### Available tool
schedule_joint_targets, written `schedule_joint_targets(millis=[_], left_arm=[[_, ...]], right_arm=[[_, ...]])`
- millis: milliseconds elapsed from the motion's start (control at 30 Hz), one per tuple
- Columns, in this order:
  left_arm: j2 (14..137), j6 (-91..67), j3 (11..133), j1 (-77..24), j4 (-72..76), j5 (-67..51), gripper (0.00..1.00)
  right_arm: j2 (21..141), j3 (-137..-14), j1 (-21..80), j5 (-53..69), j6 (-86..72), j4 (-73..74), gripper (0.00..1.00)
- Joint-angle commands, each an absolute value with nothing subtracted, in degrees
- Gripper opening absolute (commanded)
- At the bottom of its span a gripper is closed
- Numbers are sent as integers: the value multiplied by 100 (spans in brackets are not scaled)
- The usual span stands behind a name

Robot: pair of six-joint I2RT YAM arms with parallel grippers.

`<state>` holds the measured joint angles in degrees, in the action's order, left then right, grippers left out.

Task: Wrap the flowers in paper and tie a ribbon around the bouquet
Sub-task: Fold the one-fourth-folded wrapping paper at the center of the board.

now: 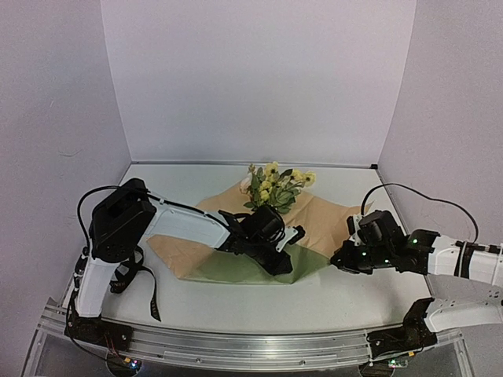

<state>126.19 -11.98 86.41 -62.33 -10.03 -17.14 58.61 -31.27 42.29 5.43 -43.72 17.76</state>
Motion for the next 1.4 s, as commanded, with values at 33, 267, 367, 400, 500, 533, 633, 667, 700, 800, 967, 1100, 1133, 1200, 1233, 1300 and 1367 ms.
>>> schedule_joint_targets(millis=[33, 267, 367, 400, 500, 533, 633, 667, 700, 800, 967, 1100, 1133, 1200, 1233, 1300, 1367], left_arm=[[12202, -645, 8957, -5904, -512, -1941, 14], [13276, 432, 10393, -5822, -1261, -1219, 11], [13630, 538, 10820, -5810, -1338, -917, 11], [13714, 554, 10947, -5810, -1330, -882, 11], [13967, 571, 11219, -5810, -1415, -779, 11], [14018, 571, 11245, -5810, -1411, -731, 11], [14123, 573, 11257, -5810, -1349, -640, 11], [14147, 572, 11264, -5815, -1335, -610, 11], [14189, 571, 11280, -5818, -1335, -595, 11], [14236, 541, 11276, -5811, -1284, -516, 10], [13951, 442, 11100, -5812, -1107, -396, 10], [13345, 343, 10756, -5787, -935, -410, 16], [13170, 294, 10656, -5774, -902, -462, 19], [12776, 151, 10403, -5754, -813, -565, 28], [12573, 87, 10241, -5749, -756, -603, 32], [12139, -195, 9849, -5740, -600, -691, 37], [11663, -460, 9291, -5727, -455, -718, 38]], right_arm=[[5855, -3202, 4271, 519, -4248, 1890, 0], [5944, -3247, 4275, 682, -4233, 1898, 0], [5943, -3275, 4280, 735, -4209, 1945, 0], [5947, -3290, 4280, 751, -4203, 1974, 0], [5949, -3344, 4280, 758, -4191, 2043, 0], [5943, -3365, 4280, 760, -4178, 2082, 0], [5933, -3422, 4280, 745, -4136, 2164, 0], [5927, -3433, 4280, 740, -4133, 2189, 0], [5924, -3451, 4285, 732, -4119, 2203, 0], [5935, -3475, 4280, 724, -4104, 2244, 0], [5952, -3513, 4280, 684, -4058, 2320, 0], [5976, -3621, 4283, 529, -3999, 2616, 0], [5976, -3641, 4291, 474, -3980, 2691, 0], [5975, -3685, 4305, 368, -3937, 2821, 0], [5975, -3715, 4314, 322, -3909, 2888, 0], [5987, -3795, 4336, 245, -3837, 3067, 0], [6010, -3895, 4373, 178, -3739, 3222, 0]])
